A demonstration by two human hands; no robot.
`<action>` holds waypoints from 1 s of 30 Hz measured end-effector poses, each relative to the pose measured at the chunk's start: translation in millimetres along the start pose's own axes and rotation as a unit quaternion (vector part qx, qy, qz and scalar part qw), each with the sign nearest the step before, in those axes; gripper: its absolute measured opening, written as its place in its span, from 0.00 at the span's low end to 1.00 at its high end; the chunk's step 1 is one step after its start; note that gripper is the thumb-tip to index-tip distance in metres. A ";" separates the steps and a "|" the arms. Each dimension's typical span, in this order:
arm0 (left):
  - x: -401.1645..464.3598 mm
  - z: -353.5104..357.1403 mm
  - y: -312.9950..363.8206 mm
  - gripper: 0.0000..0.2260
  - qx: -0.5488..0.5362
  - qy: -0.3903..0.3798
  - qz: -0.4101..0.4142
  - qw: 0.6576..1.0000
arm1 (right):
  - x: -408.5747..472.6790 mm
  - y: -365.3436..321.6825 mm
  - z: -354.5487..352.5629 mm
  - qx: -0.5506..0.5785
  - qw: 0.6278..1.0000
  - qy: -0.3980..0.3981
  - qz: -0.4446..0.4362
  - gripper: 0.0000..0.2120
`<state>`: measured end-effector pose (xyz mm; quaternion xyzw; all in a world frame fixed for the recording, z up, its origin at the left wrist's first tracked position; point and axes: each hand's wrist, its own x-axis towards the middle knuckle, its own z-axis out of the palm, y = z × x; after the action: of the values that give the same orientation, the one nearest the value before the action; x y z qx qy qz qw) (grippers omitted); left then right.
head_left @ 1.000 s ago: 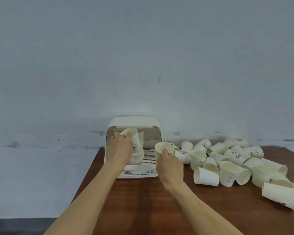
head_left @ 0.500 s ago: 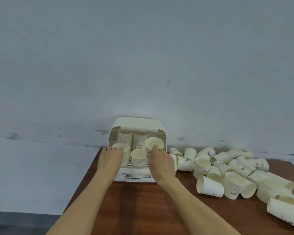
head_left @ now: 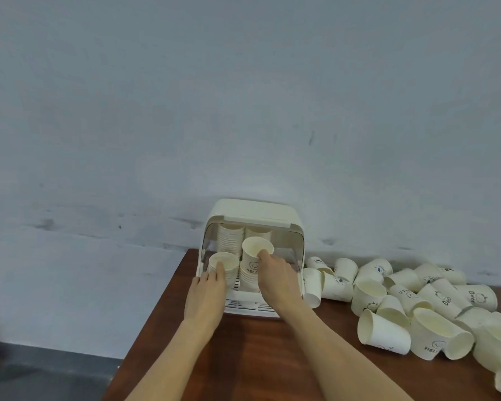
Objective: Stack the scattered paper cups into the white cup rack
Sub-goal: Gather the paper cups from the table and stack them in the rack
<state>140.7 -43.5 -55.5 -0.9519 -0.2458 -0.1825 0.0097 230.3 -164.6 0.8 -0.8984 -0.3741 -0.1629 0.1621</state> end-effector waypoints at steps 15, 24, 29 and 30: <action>-14.4 -5.5 7.3 0.38 0.019 0.012 0.037 0.999 | -18.8 0.5 28.3 0.024 0.996 -0.084 0.037 0.27; -22.6 -9.3 22.2 0.39 -0.005 -0.076 -0.024 0.997 | -51.0 44.4 7.4 0.028 0.996 -0.057 0.069 0.15; -38.3 -7.5 63.9 0.34 -0.016 -0.041 -0.006 0.999 | -77.5 93.2 -8.1 0.027 0.990 -0.037 0.136 0.15; -39.2 -8.6 76.1 0.31 -0.017 -0.023 0.015 0.999 | -83.2 104.7 -11.4 0.018 0.988 -0.031 0.148 0.15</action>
<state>141.7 -129.5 -55.8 -0.9593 -0.2290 -0.1648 -0.0094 248.7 -290.7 -41.2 -0.9454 -0.2450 -0.1023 0.1889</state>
